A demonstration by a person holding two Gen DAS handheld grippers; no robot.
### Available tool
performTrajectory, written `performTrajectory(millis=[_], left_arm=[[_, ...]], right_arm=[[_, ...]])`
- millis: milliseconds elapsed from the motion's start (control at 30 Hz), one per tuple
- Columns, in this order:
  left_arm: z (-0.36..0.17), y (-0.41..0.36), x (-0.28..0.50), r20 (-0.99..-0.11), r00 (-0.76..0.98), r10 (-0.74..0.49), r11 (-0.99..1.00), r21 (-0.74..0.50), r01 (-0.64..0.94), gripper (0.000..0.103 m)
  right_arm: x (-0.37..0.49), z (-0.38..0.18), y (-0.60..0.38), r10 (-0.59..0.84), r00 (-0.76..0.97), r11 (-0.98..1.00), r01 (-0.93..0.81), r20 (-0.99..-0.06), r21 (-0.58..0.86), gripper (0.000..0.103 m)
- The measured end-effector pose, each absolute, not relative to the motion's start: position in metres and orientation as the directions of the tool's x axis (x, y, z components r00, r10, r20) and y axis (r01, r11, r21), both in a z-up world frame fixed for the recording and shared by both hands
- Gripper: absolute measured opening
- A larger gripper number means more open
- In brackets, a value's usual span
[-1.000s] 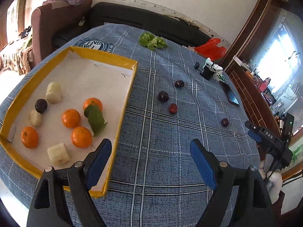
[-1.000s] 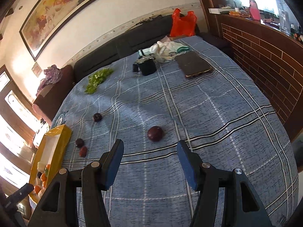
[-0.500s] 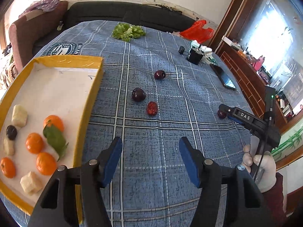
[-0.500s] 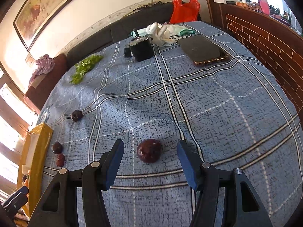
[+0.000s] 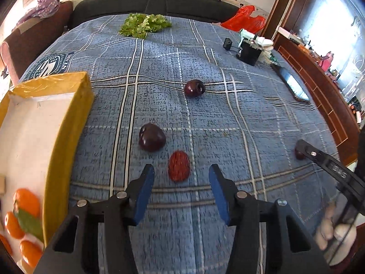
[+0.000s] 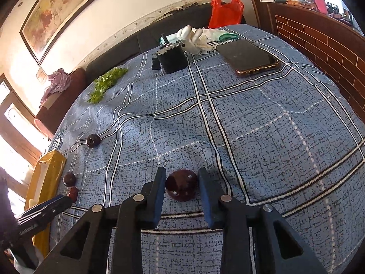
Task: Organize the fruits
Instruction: 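Grasp the red date with the left tool while the right tool grasps a dark plum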
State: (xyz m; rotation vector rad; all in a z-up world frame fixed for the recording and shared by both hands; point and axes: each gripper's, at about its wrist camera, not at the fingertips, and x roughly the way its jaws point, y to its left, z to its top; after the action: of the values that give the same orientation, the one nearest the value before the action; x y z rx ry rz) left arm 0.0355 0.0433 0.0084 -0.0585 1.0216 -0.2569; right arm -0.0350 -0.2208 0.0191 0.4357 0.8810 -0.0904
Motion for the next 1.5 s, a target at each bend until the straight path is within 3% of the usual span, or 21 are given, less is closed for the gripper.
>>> performTrajectory(millis=[100, 167, 633, 1000, 1300, 1500], left_arm=[[0.004, 0.038, 0.039, -0.831, 0.511, -0.219, 0.972, -0.139, 0.191, 0.025], [0.003, 0.037, 0.039, -0.831, 0.519, -0.2, 0.975, -0.117, 0.189, 0.019], [0.035, 0.065, -0.002, -0.779, 0.574, -0.255, 0.967, -0.214, 0.139, 0.02], [0.055, 0.107, -0.045, -0.75, 0.614, -0.246, 0.966, -0.245, 0.088, 0.02], [0.078, 0.163, -0.072, -0.697, 0.686, -0.21, 0.958, -0.288, 0.0, 0.02], [0.079, 0.218, -0.088, -0.691, 0.716, -0.103, 0.956, -0.266, -0.12, 0.02]], right_arm=[[-0.036, 0.019, -0.22, 0.108, 0.638, 0.908, 0.249, -0.763, 0.336, 0.03], [-0.035, 0.019, -0.219, 0.112, 0.635, 0.91, 0.244, -0.764, 0.336, 0.03], [-0.037, 0.02, -0.205, 0.077, 0.63, 0.937, 0.219, -0.772, 0.272, 0.029], [-0.05, 0.032, -0.208, 0.068, 0.667, 0.92, 0.245, -0.742, 0.305, 0.029], [-0.069, 0.072, -0.149, 0.172, 0.69, 0.936, 0.109, -0.703, 0.335, 0.029], [-0.066, 0.099, -0.08, 0.286, 0.676, 0.936, -0.046, -0.679, 0.349, 0.03]])
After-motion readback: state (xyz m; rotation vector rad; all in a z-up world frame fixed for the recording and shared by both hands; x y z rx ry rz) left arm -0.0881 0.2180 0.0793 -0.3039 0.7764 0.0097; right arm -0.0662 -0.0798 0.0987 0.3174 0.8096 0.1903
